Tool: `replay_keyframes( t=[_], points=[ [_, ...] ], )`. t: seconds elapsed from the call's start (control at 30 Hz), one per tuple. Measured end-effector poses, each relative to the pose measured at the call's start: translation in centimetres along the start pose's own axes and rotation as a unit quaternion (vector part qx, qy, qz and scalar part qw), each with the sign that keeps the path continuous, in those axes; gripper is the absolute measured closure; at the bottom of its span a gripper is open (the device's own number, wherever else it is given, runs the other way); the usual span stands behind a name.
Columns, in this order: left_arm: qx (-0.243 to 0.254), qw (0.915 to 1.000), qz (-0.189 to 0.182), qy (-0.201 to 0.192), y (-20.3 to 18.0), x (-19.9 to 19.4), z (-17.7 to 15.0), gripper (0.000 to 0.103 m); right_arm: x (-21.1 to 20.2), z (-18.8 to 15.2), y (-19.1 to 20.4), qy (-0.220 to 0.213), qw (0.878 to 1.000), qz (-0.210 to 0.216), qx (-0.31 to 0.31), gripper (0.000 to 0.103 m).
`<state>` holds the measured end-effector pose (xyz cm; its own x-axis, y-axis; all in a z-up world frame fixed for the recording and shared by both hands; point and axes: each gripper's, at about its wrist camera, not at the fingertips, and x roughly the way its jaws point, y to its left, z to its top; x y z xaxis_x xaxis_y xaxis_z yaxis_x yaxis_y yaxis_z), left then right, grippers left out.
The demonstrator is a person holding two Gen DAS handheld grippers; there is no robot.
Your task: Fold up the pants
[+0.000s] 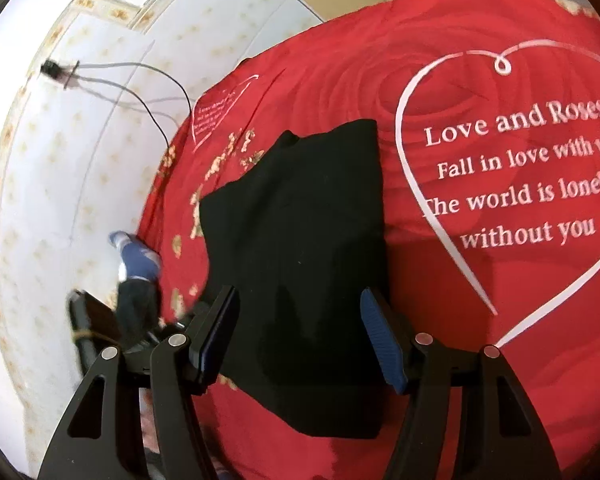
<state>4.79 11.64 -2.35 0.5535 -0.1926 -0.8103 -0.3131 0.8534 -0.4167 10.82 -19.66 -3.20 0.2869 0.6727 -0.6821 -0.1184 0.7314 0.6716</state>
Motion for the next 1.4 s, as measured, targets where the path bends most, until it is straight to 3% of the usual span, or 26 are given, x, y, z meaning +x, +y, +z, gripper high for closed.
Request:
replay_keyframes(
  t=[0.2,0.27,0.33,0.37,0.57,0.63,0.8,1.0,1.13,1.4],
  points=[
    [0.057,0.9959,0.023,-0.066,-1.8,-3.2,0.9,0.087,-0.1,-0.7,2.4,-0.016,0.995,-0.053,-0.082,0.04],
    [0.078,0.9953,0.008,-0.056,-2.7,-2.6,1.2,0.087,0.9,-1.0,2.9,0.002,0.991,-0.086,-0.105,0.057],
    [0.104,0.9938,0.017,-0.034,-3.7,-1.2,0.8,0.087,2.7,-1.3,2.7,0.041,0.986,-0.122,-0.11,0.062],
    [0.116,0.9928,0.02,-0.025,-4.2,-0.5,0.9,0.087,2.8,-1.3,2.9,0.037,0.984,-0.131,-0.118,0.062],
    [0.158,0.9866,0.013,-0.038,-7.6,1.4,4.0,0.086,1.4,0.9,4.2,-0.025,0.98,-0.124,-0.153,0.063],
    [0.171,0.9843,0.026,-0.036,-8.5,3.0,5.7,0.086,2.3,2.8,4.1,-0.035,0.977,-0.138,-0.161,0.063],
    [0.183,0.9817,0.053,-0.007,-7.5,7.3,7.2,0.085,5.5,6.3,3.1,-0.022,0.971,-0.165,-0.171,0.063],
    [0.191,0.9797,0.057,-0.021,-7.8,6.5,6.7,0.085,6.0,7.0,1.4,-0.013,0.973,-0.172,-0.152,0.062],
    [0.2,0.9779,0.056,-0.021,-8.3,4.0,5.3,0.085,4.2,6.0,2.3,-0.014,0.976,-0.166,-0.142,0.062],
    [0.218,0.9738,0.055,-0.032,-9.3,-1.5,0.2,0.085,0.6,-0.8,5.5,0.003,0.977,-0.149,-0.154,0.062]
  ],
)
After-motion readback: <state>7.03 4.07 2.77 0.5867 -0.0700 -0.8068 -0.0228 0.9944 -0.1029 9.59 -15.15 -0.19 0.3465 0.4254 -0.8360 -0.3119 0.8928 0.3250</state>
